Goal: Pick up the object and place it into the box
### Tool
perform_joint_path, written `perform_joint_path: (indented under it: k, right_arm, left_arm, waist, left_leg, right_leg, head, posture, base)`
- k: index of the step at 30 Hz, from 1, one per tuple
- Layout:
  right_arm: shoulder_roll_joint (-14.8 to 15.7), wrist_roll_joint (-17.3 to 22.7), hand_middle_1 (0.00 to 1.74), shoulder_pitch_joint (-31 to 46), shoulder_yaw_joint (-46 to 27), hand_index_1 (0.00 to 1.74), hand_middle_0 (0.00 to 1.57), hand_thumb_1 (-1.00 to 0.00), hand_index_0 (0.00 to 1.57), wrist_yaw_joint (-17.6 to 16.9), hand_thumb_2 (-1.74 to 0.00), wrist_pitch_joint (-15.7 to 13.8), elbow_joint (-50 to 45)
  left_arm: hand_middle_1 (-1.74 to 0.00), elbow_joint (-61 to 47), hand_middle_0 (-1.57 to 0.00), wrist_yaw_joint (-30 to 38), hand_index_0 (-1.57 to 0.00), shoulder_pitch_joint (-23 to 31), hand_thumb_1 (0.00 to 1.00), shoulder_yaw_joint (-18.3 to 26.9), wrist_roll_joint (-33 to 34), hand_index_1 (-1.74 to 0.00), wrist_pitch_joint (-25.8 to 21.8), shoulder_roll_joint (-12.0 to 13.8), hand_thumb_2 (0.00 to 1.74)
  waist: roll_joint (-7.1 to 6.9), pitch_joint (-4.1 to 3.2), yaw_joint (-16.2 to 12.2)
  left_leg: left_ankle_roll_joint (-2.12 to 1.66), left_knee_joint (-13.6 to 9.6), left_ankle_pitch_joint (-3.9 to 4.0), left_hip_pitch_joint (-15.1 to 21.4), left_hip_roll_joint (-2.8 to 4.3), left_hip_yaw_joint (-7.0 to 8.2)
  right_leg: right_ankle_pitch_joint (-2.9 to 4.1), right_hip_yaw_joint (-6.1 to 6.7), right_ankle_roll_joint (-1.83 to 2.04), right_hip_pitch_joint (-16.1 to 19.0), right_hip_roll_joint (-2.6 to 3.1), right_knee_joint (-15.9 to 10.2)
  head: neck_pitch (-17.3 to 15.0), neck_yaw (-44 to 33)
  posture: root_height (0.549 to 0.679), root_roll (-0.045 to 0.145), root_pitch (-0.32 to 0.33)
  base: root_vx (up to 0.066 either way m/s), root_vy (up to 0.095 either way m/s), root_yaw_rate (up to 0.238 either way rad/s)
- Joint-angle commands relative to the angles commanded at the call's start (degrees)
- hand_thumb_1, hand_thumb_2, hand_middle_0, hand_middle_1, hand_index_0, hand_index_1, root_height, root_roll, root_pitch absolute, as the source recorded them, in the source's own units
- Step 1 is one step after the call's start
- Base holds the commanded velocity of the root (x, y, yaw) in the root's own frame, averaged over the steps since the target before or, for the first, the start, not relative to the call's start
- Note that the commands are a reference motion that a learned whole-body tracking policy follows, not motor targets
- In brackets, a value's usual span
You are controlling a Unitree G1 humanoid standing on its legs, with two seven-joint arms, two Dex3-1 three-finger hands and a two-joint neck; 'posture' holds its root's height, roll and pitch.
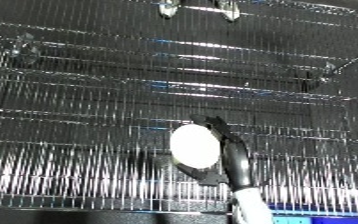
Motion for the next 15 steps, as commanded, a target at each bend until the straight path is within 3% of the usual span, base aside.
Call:
perform_joint_path:
  k: [8, 15]
  right_arm:
    - [0.11, -1.01, 0.87, 4.48, -3.06, 0.87, 0.79, -0.5, 0.79, -0.98, -0.87, -0.76, -6.46]
    - [0.71, -1.24, 0.87, 10.32, -6.74, 0.87, 0.79, -0.5, 0.79, -2.25, -0.87, -2.59, -11.6]
  left_arm:
    - [-1.74, 0.72, -1.57, -1.18, -1.57, 1.24, 1.0, 1.76, 0.11, -1.74, -0.73, 0.01, 1.74]
    - [-1.74, 1.16, -1.57, -2.34, -1.57, 2.28, 1.0, 3.65, 0.78, -1.74, -0.88, -0.39, 1.74]
  waist:
    - [-1.35, 0.0, -1.87]
    - [-1.91, 0.0, -4.04]
  left_leg:
    - [-0.62, -3.54, 0.74, 5.98, 1.25, 0.58]
    - [-1.12, -6.07, 1.17, 10.97, 2.51, 1.86]
  right_leg:
    - [0.72, 0.4, 0.36, 5.67, 0.61, -4.31]
    - [0.69, 1.03, 0.51, 10.27, 0.99, -6.74]
  head:
    - [-0.33, -0.42]
    - [-0.78, 0.52]
  posture:
    - [0.657, 0.032, 0.071]
    - [0.662, 0.034, 0.033]
  base:
    - [-0.048, -0.054, -0.136]
    - [-0.054, -0.034, -0.174]
